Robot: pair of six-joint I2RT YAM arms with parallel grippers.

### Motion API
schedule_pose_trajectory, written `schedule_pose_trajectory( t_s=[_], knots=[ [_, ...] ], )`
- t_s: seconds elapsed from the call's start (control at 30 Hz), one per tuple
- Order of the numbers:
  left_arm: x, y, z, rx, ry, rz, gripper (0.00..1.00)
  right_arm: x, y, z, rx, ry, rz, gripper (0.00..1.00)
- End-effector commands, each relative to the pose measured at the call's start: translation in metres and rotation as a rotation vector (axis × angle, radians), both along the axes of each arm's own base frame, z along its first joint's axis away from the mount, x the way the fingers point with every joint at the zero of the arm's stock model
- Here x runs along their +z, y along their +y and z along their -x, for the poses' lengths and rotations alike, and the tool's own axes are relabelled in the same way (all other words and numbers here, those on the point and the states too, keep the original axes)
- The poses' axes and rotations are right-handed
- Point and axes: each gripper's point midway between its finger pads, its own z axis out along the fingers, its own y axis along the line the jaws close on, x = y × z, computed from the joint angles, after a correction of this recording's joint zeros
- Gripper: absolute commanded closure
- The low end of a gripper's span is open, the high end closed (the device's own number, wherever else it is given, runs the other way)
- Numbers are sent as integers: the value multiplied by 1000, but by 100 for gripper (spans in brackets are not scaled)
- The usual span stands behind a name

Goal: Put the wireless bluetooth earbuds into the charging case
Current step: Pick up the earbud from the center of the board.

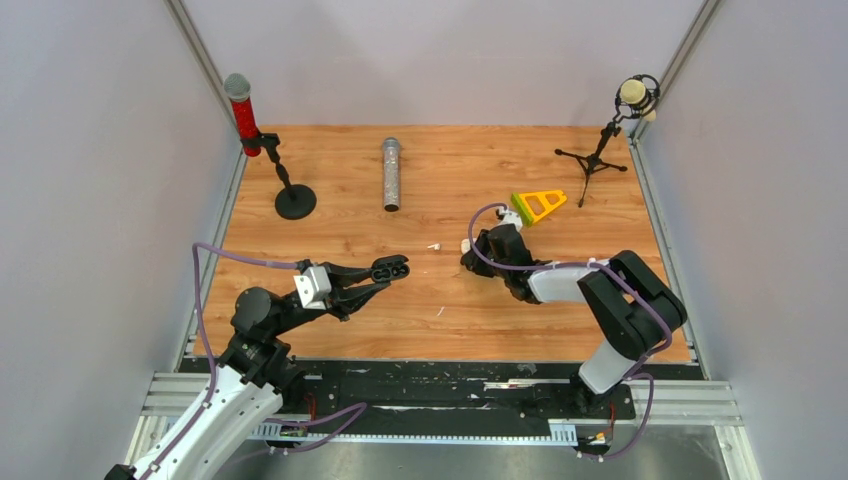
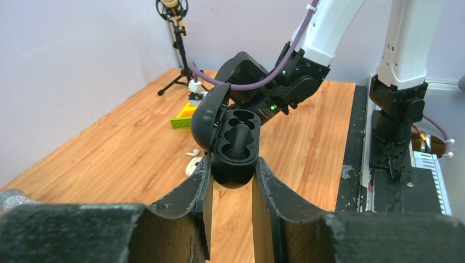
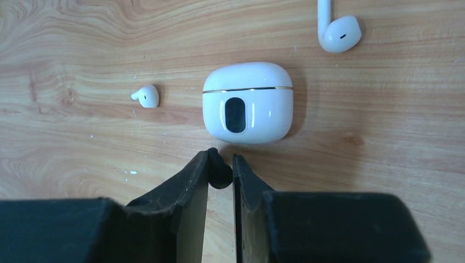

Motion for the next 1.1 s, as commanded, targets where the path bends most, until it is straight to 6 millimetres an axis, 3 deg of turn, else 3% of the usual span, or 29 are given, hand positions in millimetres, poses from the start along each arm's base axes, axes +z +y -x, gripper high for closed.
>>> schedule_pose_trajectory(
  t_s=[0.0, 0.1, 0.33, 0.6, 0.87, 1.07],
  knots=[
    [18, 3, 1, 13, -65, 29, 100, 6, -3, -7, -51, -12, 9, 92],
    [18, 3, 1, 13, -67, 29, 100, 4, -9, 0, -51, 13, 31, 83],
    [18, 3, 1, 10, -67, 28, 100, -6, -10, 29, 3, 96, 40, 72],
    [18, 3, 2, 7, -69, 29, 100, -18, -17, 52, 9, 152, 101, 70],
    [18, 3, 2, 7, -73, 28, 100, -11, -10, 44, 65, 117, 124, 67],
    [19, 4, 3, 12, -82, 24, 100, -5, -16, 68, 115, 196, 165, 62]
  ],
)
